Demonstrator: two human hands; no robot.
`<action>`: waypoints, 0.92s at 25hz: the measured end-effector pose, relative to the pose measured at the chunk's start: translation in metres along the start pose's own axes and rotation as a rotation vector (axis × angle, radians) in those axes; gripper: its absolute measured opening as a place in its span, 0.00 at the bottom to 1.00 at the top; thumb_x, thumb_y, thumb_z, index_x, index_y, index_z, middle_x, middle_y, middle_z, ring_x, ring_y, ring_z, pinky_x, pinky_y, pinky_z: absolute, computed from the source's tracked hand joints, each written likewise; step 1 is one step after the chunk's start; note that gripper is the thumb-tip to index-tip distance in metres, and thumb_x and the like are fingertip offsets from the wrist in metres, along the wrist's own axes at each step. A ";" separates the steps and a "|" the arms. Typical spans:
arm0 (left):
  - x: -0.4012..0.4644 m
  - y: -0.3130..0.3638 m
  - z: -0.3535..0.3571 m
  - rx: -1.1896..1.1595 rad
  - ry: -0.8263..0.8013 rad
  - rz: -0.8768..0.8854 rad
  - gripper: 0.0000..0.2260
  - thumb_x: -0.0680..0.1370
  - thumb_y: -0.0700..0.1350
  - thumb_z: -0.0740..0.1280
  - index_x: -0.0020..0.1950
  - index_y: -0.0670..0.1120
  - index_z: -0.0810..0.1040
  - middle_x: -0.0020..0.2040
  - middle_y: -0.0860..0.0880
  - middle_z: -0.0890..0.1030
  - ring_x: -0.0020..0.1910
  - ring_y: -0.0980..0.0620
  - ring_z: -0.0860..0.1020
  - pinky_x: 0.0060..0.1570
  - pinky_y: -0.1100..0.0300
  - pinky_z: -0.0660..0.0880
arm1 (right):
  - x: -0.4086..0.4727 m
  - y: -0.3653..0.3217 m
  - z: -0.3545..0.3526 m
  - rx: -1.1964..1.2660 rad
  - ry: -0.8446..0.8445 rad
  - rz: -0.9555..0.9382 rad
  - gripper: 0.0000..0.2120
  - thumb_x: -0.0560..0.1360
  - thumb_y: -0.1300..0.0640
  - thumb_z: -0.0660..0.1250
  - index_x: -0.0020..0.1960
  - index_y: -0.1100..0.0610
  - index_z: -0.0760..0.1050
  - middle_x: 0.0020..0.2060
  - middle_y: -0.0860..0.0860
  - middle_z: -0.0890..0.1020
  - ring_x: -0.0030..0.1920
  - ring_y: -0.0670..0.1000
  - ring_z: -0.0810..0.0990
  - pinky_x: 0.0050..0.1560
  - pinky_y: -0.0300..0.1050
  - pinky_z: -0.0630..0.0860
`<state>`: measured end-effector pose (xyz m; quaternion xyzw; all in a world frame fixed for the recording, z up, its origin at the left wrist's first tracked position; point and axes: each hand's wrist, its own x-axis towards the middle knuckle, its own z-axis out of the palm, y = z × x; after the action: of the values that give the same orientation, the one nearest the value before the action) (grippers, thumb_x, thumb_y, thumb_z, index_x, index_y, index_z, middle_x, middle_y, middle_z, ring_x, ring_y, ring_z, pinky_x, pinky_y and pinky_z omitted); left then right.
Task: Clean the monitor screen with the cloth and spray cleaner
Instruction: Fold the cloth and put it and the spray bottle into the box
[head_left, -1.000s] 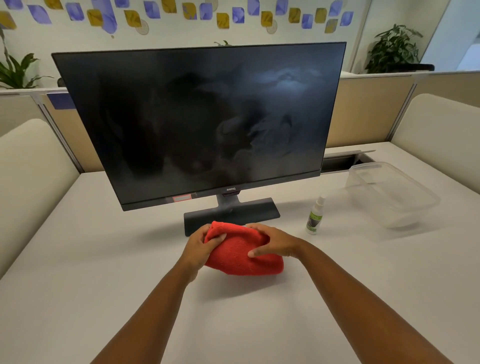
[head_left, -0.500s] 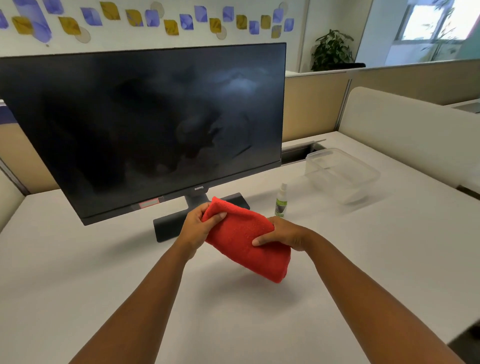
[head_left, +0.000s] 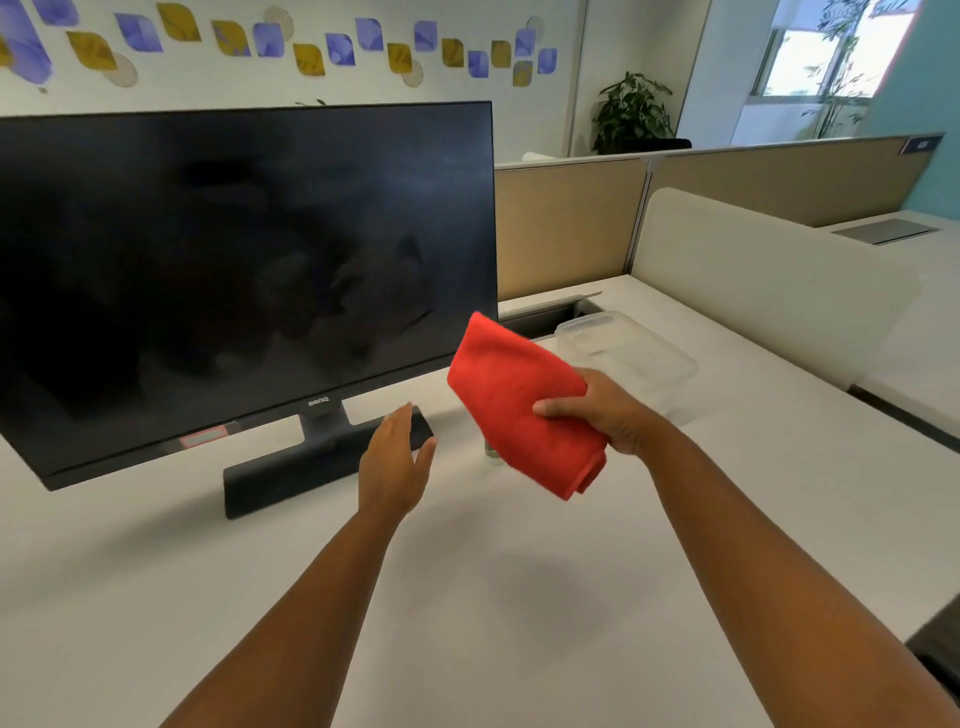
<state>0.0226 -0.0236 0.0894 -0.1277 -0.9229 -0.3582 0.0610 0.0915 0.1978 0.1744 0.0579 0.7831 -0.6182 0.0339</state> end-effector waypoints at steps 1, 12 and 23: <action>0.001 0.001 0.012 0.071 -0.029 -0.021 0.27 0.78 0.51 0.59 0.74 0.44 0.53 0.76 0.45 0.57 0.74 0.45 0.55 0.71 0.49 0.55 | 0.004 -0.004 -0.017 0.029 0.031 -0.003 0.19 0.67 0.58 0.72 0.56 0.55 0.72 0.48 0.53 0.79 0.46 0.53 0.79 0.43 0.44 0.77; 0.024 -0.007 0.093 0.449 -0.149 -0.175 0.29 0.80 0.52 0.50 0.74 0.42 0.40 0.77 0.45 0.42 0.75 0.46 0.41 0.72 0.47 0.41 | 0.060 0.014 -0.145 0.139 0.413 0.221 0.07 0.70 0.65 0.59 0.39 0.54 0.72 0.38 0.52 0.76 0.37 0.51 0.74 0.34 0.40 0.70; 0.034 -0.023 0.115 0.443 -0.132 -0.182 0.26 0.80 0.52 0.45 0.74 0.42 0.39 0.76 0.45 0.41 0.75 0.48 0.40 0.72 0.50 0.38 | 0.126 0.038 -0.187 -0.128 0.500 0.393 0.12 0.69 0.63 0.64 0.52 0.60 0.68 0.47 0.57 0.75 0.46 0.57 0.75 0.46 0.48 0.73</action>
<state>-0.0187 0.0448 -0.0029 -0.0509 -0.9885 -0.1422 -0.0055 -0.0253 0.3941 0.1657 0.3557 0.7784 -0.5159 -0.0373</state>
